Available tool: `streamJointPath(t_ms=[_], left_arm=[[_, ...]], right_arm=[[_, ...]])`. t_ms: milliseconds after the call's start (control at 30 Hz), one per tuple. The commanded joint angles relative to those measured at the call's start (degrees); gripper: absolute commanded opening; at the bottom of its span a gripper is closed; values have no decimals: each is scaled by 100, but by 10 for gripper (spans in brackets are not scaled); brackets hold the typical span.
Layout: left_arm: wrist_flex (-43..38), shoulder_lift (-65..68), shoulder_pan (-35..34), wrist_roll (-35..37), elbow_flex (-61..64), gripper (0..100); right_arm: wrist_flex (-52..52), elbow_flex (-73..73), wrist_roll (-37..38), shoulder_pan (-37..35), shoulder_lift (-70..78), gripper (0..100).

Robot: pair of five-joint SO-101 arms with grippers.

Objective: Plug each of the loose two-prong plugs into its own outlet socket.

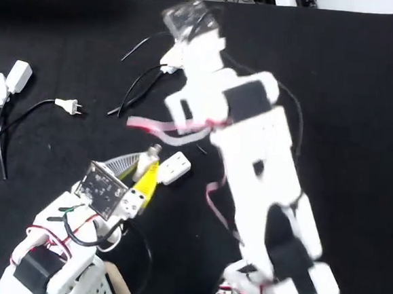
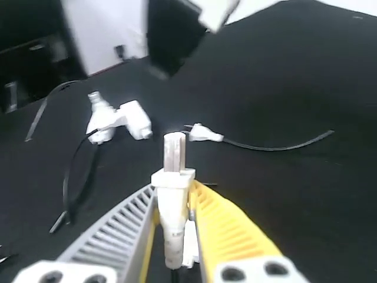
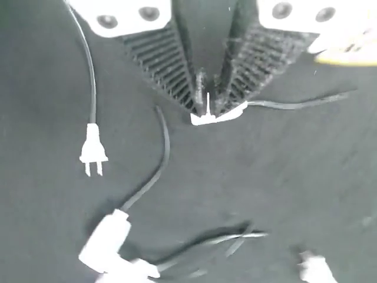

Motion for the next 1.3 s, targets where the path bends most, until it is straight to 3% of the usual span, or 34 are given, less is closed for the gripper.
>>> streamJointPath(t_ms=[0, 400, 567, 1000, 1267], left_arm=[[-53, -9, 145, 0, -31, 28], [-44, -9, 189, 0, 48, 28], [-44, -9, 198, 0, 48, 29], [-26, -9, 145, 0, 13, 29], [9, -9, -321, 0, -198, 29]], right_arm=[[-167, 479, 220, -378, -910, 12], [-211, 1631, 589, -1108, -2466, 12], [-598, 2026, 695, -1196, -2510, 12], [-457, 2519, 721, -1415, -2536, 12], [-1424, 3574, 826, -1398, -2510, 12]])
